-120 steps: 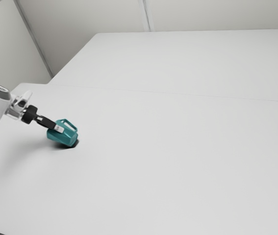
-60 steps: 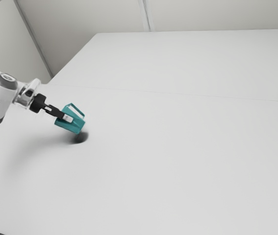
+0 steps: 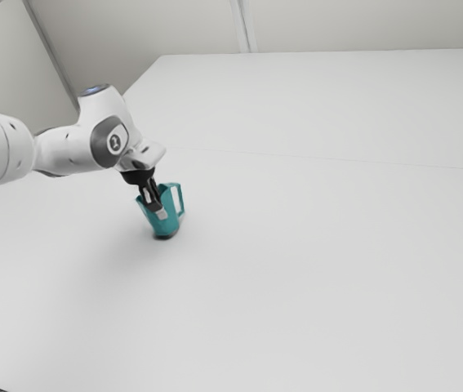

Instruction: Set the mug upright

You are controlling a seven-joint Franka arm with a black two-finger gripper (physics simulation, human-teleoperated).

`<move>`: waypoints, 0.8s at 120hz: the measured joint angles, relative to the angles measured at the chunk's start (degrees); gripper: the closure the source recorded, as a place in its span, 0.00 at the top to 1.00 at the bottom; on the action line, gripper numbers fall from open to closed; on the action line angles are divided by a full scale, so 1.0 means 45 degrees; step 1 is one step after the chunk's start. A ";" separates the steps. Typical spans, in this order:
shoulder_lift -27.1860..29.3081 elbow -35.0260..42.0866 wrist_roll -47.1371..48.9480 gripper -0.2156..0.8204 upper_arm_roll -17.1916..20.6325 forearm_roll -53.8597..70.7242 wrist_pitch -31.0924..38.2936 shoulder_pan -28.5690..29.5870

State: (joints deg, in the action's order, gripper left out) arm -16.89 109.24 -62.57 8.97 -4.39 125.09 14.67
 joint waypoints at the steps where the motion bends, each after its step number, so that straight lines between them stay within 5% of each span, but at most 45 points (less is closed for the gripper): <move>1: -0.0006 0.0012 0.0077 0.03 0.0000 0.0139 0.0088 -0.0056; 60: -0.0475 0.0135 0.3598 0.04 -0.0003 0.3220 0.2333 -0.0810; 82: -0.0365 0.0096 0.4244 0.42 -0.0002 0.3263 0.2402 -0.0841; 96: -0.0105 0.0040 0.4546 0.57 -0.0003 0.3273 0.2369 -0.0874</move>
State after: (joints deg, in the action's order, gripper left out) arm -17.37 109.42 -42.11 8.96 10.34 135.75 10.74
